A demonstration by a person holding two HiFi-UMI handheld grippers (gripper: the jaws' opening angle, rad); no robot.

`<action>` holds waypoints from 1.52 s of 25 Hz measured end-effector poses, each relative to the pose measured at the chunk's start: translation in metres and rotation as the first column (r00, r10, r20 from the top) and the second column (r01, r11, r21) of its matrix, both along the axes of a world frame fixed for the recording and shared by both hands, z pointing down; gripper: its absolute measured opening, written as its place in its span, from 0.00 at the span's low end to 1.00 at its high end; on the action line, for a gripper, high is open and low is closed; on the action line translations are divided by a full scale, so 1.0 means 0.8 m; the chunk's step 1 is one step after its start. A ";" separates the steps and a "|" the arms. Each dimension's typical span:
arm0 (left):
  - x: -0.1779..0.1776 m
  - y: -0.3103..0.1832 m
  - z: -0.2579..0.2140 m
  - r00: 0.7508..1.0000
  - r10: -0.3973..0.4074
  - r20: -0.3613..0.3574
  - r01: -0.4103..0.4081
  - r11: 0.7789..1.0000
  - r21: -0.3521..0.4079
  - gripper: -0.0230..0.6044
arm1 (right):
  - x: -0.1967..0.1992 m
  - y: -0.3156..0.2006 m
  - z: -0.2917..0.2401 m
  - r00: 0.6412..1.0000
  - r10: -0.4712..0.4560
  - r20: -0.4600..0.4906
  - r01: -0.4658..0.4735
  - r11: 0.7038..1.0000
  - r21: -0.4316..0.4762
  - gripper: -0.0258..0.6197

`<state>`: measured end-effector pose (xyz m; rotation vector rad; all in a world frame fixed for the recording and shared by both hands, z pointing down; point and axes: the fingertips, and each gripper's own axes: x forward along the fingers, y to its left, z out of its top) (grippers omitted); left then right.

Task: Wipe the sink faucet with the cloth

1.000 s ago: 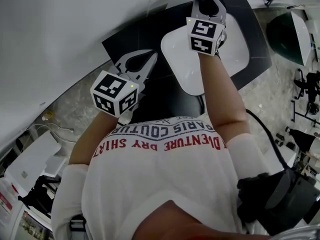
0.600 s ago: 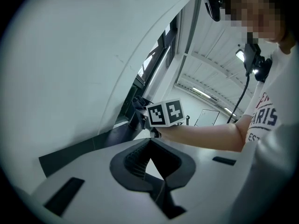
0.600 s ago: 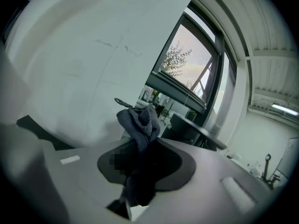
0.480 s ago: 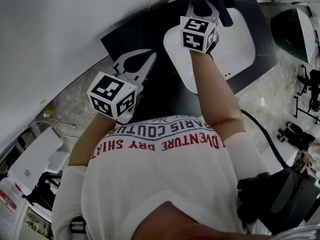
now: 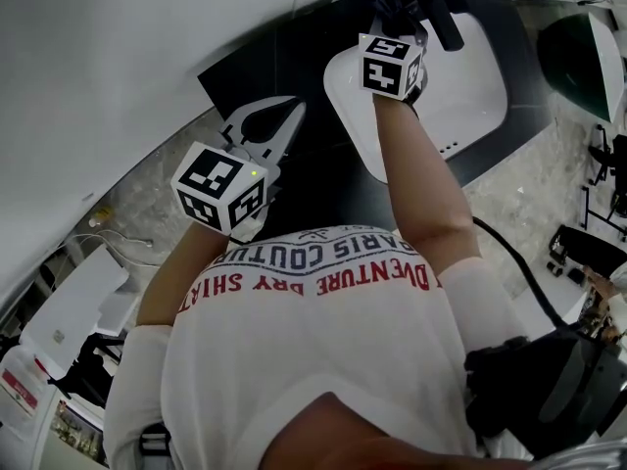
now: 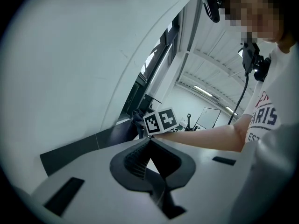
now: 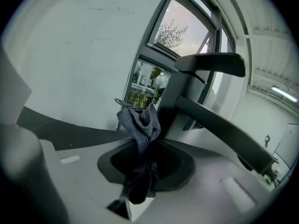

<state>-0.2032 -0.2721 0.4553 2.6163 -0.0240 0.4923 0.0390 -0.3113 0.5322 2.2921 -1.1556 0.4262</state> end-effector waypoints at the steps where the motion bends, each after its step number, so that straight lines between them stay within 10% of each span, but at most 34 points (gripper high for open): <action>1: 0.000 0.000 -0.001 1.000 0.001 -0.001 -0.001 1.000 0.001 0.04 | -0.001 0.000 -0.001 1.000 0.000 0.003 0.000 1.000 0.003 0.16; 11: 0.001 0.004 -0.008 1.000 0.005 -0.011 -0.005 1.000 0.007 0.04 | -0.026 -0.026 -0.114 1.000 -0.006 0.009 0.003 0.952 0.306 0.16; 38: 0.013 0.049 -0.016 0.996 0.090 -0.019 -0.089 0.996 0.023 0.04 | -0.012 0.130 -0.130 0.994 0.109 0.018 -0.109 0.930 0.351 0.16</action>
